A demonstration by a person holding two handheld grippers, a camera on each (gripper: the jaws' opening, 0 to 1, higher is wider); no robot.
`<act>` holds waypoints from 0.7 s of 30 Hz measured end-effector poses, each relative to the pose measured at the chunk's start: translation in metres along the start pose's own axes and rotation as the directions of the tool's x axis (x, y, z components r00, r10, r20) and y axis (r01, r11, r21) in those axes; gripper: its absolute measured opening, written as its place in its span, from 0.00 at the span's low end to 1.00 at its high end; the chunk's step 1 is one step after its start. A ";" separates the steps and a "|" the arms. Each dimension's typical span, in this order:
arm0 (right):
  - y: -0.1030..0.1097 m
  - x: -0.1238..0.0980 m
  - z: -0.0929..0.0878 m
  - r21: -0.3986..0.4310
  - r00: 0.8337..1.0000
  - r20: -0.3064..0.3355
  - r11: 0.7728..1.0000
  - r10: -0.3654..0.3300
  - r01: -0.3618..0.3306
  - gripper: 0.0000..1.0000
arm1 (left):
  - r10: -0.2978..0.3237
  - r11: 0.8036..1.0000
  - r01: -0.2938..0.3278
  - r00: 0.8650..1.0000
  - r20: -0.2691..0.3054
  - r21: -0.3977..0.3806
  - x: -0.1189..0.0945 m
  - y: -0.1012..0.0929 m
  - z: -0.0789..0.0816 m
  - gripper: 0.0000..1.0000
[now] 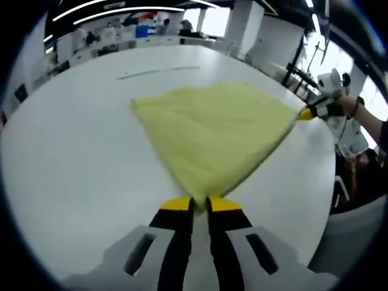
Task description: Fold the garment on the visible template until the final outline fits inside the template.
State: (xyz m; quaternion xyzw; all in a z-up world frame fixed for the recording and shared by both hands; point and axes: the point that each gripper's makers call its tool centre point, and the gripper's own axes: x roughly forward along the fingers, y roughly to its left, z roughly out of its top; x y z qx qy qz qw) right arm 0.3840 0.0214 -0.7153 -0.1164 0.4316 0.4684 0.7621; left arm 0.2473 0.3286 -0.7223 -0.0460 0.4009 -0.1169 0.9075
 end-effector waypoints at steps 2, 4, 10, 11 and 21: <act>-0.001 -0.002 0.002 -0.017 1.000 0.009 1.000 -0.008 0.008 0.00 | -0.004 1.000 0.004 1.000 0.001 0.019 0.000 0.000 0.001 0.02; -0.007 -0.004 0.001 -0.043 0.999 0.005 0.998 -0.036 0.036 0.00 | 0.001 0.998 -0.001 1.000 -0.007 0.062 0.000 -0.001 0.000 0.01; -0.016 -0.012 -0.002 -0.072 0.998 -0.007 0.995 -0.066 0.066 0.00 | 0.007 0.995 -0.006 1.000 -0.013 0.102 0.000 -0.001 0.001 0.00; -0.016 -0.013 -0.002 -0.071 0.998 -0.003 0.996 -0.061 0.060 0.00 | 0.008 0.994 -0.007 1.000 -0.015 0.111 0.000 -0.001 0.001 0.00; -0.006 -0.011 -0.010 -0.103 0.998 -0.042 0.993 -0.056 0.051 0.00 | 0.023 0.991 -0.020 1.000 -0.018 0.129 -0.005 -0.001 -0.002 0.00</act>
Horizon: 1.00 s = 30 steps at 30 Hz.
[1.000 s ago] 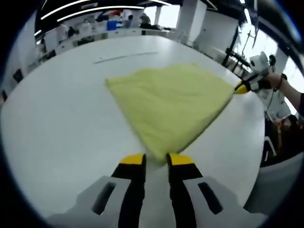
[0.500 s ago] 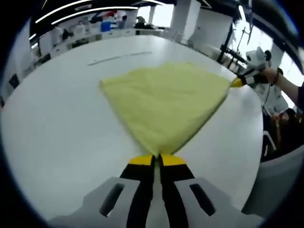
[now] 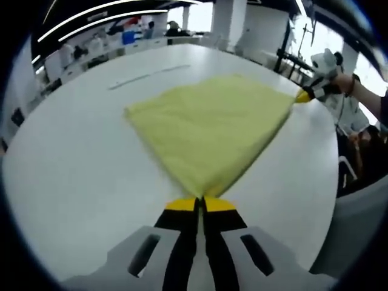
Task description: Fold the garment on the visible template until the final outline fits inside the template.
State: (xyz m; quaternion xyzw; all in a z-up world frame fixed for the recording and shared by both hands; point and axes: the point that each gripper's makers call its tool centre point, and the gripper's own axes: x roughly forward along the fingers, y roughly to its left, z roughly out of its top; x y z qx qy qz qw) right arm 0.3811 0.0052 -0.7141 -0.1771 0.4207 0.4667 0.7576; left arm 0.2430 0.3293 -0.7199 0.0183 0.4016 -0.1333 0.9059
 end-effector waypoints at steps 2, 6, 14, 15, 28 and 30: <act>-0.001 0.000 -0.001 -0.008 1.000 -0.006 1.000 -0.003 0.003 0.00 | 0.001 1.000 -0.001 1.000 -0.001 0.001 -0.001 0.000 -0.001 0.00; 0.002 -0.001 -0.003 -0.017 1.000 -0.014 1.000 -0.003 0.003 0.00 | 0.001 1.000 -0.001 1.000 -0.010 0.007 -0.006 -0.003 -0.006 0.00; 0.013 -0.003 -0.011 -0.019 1.000 -0.022 1.000 0.003 -0.004 0.00 | 0.002 1.000 -0.002 1.000 -0.015 0.006 -0.014 -0.006 -0.014 0.00; 0.014 -0.004 -0.012 -0.019 1.000 -0.022 1.000 0.004 -0.004 0.00 | 0.003 1.000 -0.003 1.000 -0.016 0.014 -0.016 -0.007 -0.015 0.00; 0.022 -0.005 -0.020 0.008 1.000 -0.016 1.000 -0.006 0.006 0.00 | -0.007 1.000 0.007 1.000 -0.012 0.002 -0.019 -0.011 -0.023 0.00; 0.023 -0.006 -0.020 0.072 1.000 -0.010 0.997 -0.008 0.009 0.00 | -0.007 1.000 0.007 1.000 -0.004 -0.011 -0.019 -0.010 -0.022 0.01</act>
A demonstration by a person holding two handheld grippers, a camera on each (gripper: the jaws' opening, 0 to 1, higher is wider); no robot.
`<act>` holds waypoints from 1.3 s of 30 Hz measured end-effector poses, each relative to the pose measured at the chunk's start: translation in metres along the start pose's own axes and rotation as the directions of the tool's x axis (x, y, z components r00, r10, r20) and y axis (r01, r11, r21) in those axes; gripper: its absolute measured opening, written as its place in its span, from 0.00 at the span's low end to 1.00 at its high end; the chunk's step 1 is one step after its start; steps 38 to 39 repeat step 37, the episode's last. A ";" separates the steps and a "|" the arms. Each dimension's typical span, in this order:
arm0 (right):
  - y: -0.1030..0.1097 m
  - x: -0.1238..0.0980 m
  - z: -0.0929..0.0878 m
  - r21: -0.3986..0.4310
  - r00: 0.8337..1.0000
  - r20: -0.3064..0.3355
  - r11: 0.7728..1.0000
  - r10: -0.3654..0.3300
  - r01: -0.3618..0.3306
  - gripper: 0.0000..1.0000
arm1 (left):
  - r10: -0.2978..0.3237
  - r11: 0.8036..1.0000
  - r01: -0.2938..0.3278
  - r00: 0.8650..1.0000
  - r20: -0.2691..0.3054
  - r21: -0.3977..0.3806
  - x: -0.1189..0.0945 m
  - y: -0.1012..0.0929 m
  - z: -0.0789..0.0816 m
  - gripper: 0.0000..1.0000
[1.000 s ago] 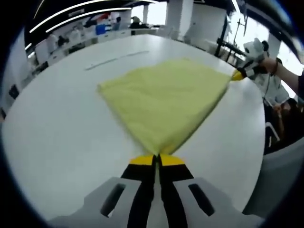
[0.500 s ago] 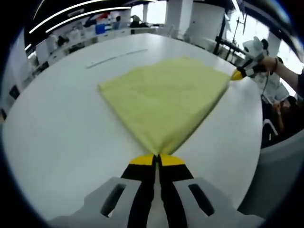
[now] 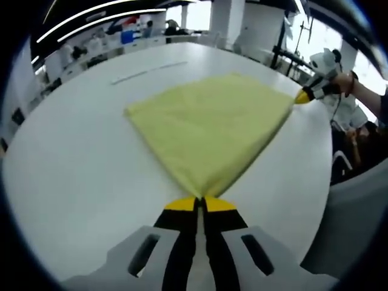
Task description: Fold the garment on the visible template until the final outline fits inside the template.
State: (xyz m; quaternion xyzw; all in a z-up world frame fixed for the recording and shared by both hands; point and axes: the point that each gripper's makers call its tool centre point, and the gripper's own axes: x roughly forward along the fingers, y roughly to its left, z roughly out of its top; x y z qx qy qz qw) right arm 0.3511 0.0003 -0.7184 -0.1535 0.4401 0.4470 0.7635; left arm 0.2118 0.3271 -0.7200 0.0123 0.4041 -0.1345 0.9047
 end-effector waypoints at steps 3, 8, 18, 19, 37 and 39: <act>-0.002 0.000 0.002 0.008 1.000 0.012 1.000 -0.013 0.013 0.00 | 0.002 1.000 -0.002 1.000 0.004 -0.013 -0.002 0.001 -0.001 0.02; -0.006 -0.007 0.008 0.020 0.997 0.037 0.998 -0.061 0.060 0.06 | 0.032 0.999 -0.032 0.999 0.021 -0.038 -0.009 0.004 0.000 0.10; 0.011 -0.030 0.030 0.019 0.992 0.109 0.998 -0.062 0.061 0.56 | 0.068 0.995 -0.063 0.996 0.055 -0.082 -0.029 0.003 0.014 0.41; 0.015 -0.033 0.033 0.012 0.991 0.118 0.998 -0.056 0.055 0.59 | 0.068 0.994 -0.063 0.996 0.059 -0.084 -0.031 0.002 0.016 0.45; 0.071 -0.077 0.061 -0.047 0.979 0.204 0.999 0.005 0.005 0.95 | 0.064 0.988 -0.038 0.984 0.167 -0.153 -0.081 -0.027 0.044 0.86; 0.071 -0.077 0.061 -0.047 0.979 0.204 0.999 0.005 0.005 0.95 | 0.064 0.988 -0.038 0.984 0.167 -0.153 -0.081 -0.027 0.044 0.86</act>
